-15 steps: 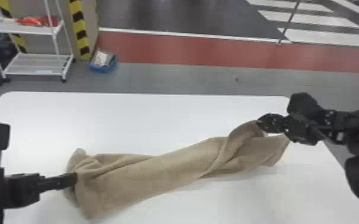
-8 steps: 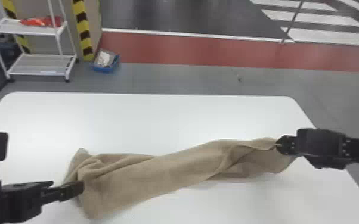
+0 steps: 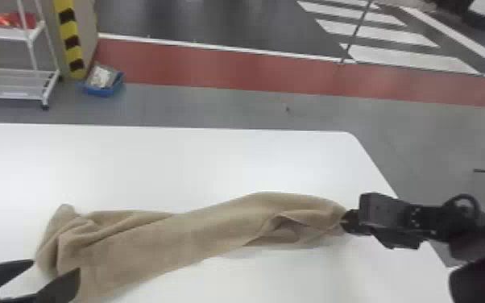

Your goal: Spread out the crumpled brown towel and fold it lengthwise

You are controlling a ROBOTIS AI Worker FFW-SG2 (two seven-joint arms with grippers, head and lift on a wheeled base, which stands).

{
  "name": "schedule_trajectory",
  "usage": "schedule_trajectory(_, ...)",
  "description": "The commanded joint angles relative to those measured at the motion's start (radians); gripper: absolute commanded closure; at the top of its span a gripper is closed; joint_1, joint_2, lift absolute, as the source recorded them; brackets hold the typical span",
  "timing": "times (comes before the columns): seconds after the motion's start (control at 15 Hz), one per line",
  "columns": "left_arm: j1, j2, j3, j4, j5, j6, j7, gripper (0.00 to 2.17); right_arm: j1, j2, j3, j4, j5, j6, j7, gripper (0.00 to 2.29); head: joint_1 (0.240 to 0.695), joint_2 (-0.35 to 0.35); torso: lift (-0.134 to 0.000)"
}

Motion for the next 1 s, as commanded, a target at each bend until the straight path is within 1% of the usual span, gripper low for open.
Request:
schedule_trajectory(0.0, 0.014, -0.007, -0.060, 0.000, -0.069, -0.020, 0.029, 0.21, -0.045, 0.006, 0.031, 0.064, -0.006, 0.002, 0.001, 2.15, 0.695, -0.288, -0.124)
schedule_trajectory(0.07, 0.014, -0.009, -0.074, 0.003, -0.081, -0.036, 0.048, 0.21, -0.053, 0.016, 0.037, 0.081, -0.004, -0.001, -0.001, 2.15, 0.695, -0.301, -0.124)
schedule_trajectory(0.27, 0.010, -0.007, -0.097, 0.024, -0.084, -0.033, 0.098, 0.21, -0.053, 0.038, 0.039, 0.099, -0.004, -0.001, -0.004, 2.15, 0.695, -0.303, -0.124)
schedule_trajectory(0.53, -0.042, -0.006, -0.112, 0.136, -0.084, -0.033, 0.143, 0.21, -0.005, 0.062, 0.016, 0.078, 0.003, -0.004, 0.001, 2.15, 0.695, -0.298, -0.124)
schedule_trajectory(0.67, -0.070, -0.004, -0.113, 0.182, -0.086, -0.026, 0.147, 0.22, 0.019, 0.073, -0.001, 0.055, 0.006, -0.001, 0.012, 2.15, 0.695, -0.295, -0.124)
schedule_trajectory(0.73, -0.081, -0.003, -0.113, 0.198, -0.086, -0.023, 0.147, 0.40, 0.033, 0.079, -0.012, 0.040, 0.006, -0.001, 0.013, 2.15, 0.695, -0.292, -0.124)
schedule_trajectory(0.8, -0.085, -0.001, -0.113, 0.208, -0.081, -0.026, 0.147, 0.72, 0.042, 0.082, -0.021, 0.035, 0.008, 0.002, 0.013, 2.15, 0.695, -0.290, -0.124)
schedule_trajectory(0.87, -0.088, 0.000, -0.113, 0.207, -0.077, -0.029, 0.149, 1.18, 0.049, 0.087, -0.027, 0.033, 0.011, -0.001, 0.013, 2.15, 0.695, -0.290, -0.124)
schedule_trajectory(0.93, -0.088, 0.000, -0.110, 0.202, -0.075, -0.039, 0.149, 1.54, 0.053, 0.090, -0.035, 0.032, 0.011, -0.001, 0.013, 2.15, 0.695, -0.291, -0.124)
